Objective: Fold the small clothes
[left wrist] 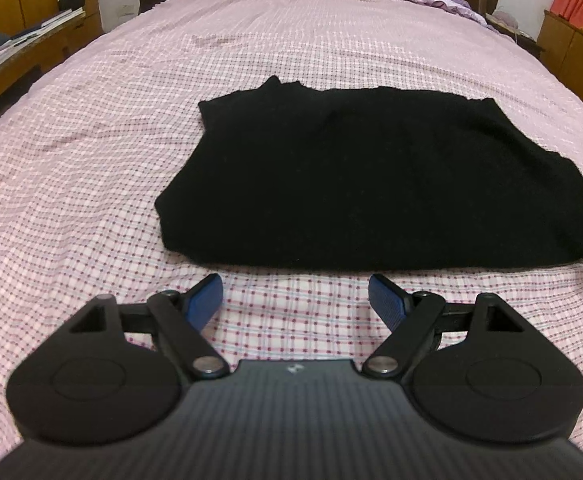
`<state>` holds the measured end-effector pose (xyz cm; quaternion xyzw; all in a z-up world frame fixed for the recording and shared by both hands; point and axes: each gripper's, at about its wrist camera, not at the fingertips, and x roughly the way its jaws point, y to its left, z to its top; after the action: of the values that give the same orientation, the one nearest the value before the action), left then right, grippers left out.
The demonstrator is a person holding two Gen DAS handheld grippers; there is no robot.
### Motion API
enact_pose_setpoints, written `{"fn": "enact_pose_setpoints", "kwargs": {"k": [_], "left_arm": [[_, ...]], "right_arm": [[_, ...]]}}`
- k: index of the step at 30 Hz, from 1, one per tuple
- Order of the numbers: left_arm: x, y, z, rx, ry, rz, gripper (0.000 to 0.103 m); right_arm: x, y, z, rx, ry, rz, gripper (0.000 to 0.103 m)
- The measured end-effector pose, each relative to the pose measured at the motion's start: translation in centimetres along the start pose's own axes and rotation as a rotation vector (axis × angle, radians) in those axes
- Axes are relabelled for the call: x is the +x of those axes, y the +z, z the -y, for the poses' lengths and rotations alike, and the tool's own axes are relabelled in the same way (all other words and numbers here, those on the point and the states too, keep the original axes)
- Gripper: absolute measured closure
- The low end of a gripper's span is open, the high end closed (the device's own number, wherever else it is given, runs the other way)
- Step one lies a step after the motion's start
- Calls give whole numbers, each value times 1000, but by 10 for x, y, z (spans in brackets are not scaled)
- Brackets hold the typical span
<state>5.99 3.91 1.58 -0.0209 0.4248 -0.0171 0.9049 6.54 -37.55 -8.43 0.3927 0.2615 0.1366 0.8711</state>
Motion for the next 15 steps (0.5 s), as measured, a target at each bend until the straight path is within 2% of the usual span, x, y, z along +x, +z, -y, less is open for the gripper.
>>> {"fn": "enact_pose_setpoints", "kwargs": {"k": [5, 7, 10, 11, 12, 15], "left_arm": [[-2, 1, -6, -12, 8, 2, 22], [-3, 1, -7, -8, 10, 4, 22], [-5, 2, -7, 19, 19, 6, 22], [-6, 3, -8, 29, 24, 8, 22], [-6, 5, -9, 39, 30, 8, 22], [-8, 10, -12, 69, 47, 11, 22]], "right_arm": [[10, 9, 3, 83, 47, 33, 2], [14, 11, 5, 109, 60, 44, 11], [21, 13, 5, 119, 22, 40, 36], [22, 13, 4, 119, 1, 34, 53], [24, 14, 4, 115, -24, 27, 63], [27, 16, 0, 70, -54, 20, 77]]}}
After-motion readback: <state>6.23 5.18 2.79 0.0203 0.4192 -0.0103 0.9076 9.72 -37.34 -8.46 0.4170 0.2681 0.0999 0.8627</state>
